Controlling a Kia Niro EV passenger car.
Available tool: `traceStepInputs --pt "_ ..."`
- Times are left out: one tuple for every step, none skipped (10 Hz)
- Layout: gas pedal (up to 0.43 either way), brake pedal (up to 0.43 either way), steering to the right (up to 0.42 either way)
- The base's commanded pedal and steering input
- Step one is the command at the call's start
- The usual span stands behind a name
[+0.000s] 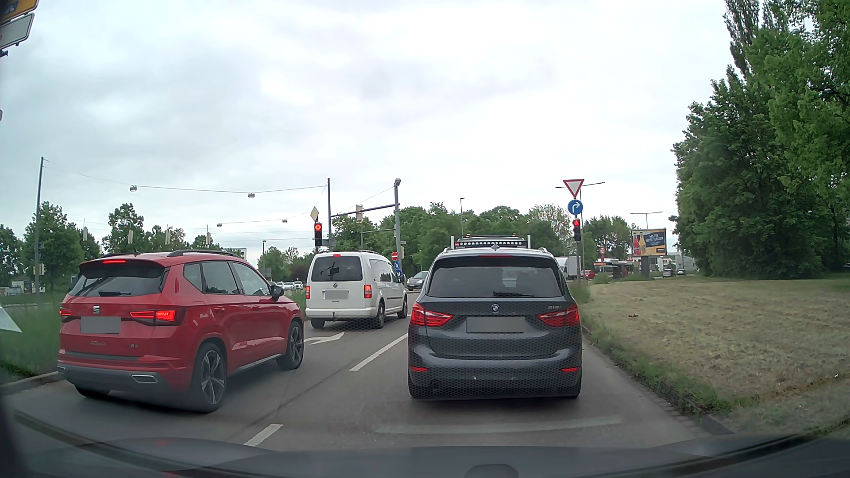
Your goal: Follow the waypoints while adhering to traffic rules and regulations
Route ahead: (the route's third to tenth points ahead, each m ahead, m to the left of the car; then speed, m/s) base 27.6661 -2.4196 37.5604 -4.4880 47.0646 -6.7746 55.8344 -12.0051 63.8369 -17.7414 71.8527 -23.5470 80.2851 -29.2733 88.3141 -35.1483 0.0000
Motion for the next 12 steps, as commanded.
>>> traceStepInputs --pt "0.000 0.226 0.022" --pt "0.000 0.226 0.022" --pt "0.000 0.226 0.022" --pt "0.000 0.226 0.022" --pt "0.000 0.226 0.022" --pt "0.000 0.226 0.022" --pt "0.000 0.226 0.022" --pt "0.000 0.226 0.022" --pt "0.000 0.226 0.022" --pt "0.000 0.226 0.022" --pt "0.000 0.226 0.022" --pt "0.000 0.226 0.022"
